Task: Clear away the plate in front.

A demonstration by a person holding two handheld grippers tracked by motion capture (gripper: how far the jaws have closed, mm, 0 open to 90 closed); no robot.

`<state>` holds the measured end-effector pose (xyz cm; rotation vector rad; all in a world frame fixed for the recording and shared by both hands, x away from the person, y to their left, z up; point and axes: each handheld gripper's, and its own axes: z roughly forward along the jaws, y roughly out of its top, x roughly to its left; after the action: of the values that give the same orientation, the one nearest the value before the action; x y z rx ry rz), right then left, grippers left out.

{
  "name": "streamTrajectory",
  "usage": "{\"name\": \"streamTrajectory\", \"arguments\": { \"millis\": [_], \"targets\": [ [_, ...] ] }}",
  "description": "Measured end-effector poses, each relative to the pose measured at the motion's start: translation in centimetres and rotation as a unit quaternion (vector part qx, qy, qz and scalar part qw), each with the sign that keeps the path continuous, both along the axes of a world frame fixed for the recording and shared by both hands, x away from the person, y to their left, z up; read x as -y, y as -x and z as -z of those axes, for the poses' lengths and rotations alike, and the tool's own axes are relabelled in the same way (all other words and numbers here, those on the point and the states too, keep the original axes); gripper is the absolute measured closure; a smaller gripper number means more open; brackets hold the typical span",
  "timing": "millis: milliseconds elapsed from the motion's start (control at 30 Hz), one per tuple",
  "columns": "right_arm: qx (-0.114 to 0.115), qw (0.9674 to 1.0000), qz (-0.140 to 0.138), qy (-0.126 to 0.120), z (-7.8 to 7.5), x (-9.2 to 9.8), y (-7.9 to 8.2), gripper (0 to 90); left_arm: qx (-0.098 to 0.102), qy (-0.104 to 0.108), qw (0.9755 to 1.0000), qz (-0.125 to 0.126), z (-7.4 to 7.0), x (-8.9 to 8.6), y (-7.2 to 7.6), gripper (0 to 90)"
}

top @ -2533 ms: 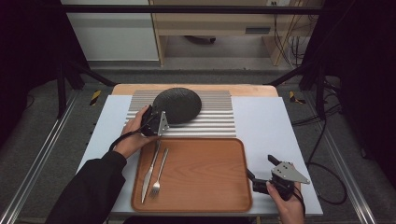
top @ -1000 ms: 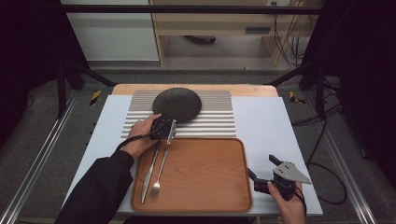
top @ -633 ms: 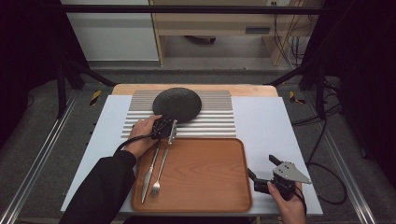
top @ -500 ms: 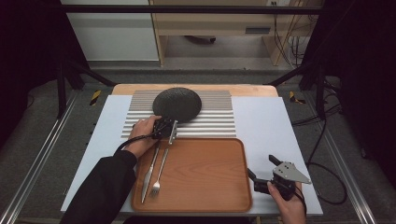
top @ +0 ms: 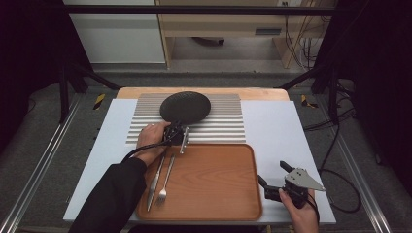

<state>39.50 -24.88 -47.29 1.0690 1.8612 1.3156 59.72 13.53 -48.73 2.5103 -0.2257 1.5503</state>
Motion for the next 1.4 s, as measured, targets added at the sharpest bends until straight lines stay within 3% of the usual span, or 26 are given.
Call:
{"name": "streamTrajectory", "arguments": {
  "millis": [100,200,267,367,533,633,767,900,1167,1400],
  "targets": [
    [-0.001,1.0,-0.001,0.0,0.0,0.1,0.0,6.2,-0.002,-0.002,1.0,-0.007,-0.6,0.5,0.5,86.4],
    [0.0,1.0,-0.001,-0.001,-0.1,0.1,0.0,6.3,-0.01,0.029,0.9994,-0.016,-1.5,0.5,1.3,85.7],
    [0.002,1.0,-0.001,-0.002,-0.1,0.1,0.0,6.3,-0.012,0.035,0.9992,-0.018,-1.8,0.5,2.0,85.5],
    [0.003,1.0,-0.001,-0.002,-0.2,0.1,0.1,6.3,0.004,0.026,0.9996,-0.004,-2.0,0.5,3.4,85.5],
    [0.005,1.0,-0.001,-0.004,-0.2,0.1,0.1,6.3,0.024,0.049,0.9985,0.001,-2.4,0.2,6.3,85.3],
    [0.005,1.0,-0.003,-0.003,-0.2,0.0,0.1,6.3,0.033,0.075,0.9966,0.009,-2.8,0.0,8.1,85.2],
    [0.006,1.0,-0.002,-0.003,-0.2,0.0,0.2,6.2,0.053,0.089,0.9945,0.02,-3.2,-0.2,10.3,85.2],
    [0.004,1.0,-0.001,-0.007,-0.1,0.1,0.2,6.2,0.07,0.079,0.9939,0.031,-3.2,-0.2,12.0,85.1],
    [0.007,0.9999,0.004,-0.01,-0.3,0.2,0.4,6.2,0.066,0.064,0.9948,0.044,-2.6,0.1,14.0,84.9],
    [0.01,0.9999,0.001,-0.012,-0.3,0.3,0.4,6.2,0.072,0.056,0.994,0.06,-2.6,0.8,15.8,85.0]
  ]
}}
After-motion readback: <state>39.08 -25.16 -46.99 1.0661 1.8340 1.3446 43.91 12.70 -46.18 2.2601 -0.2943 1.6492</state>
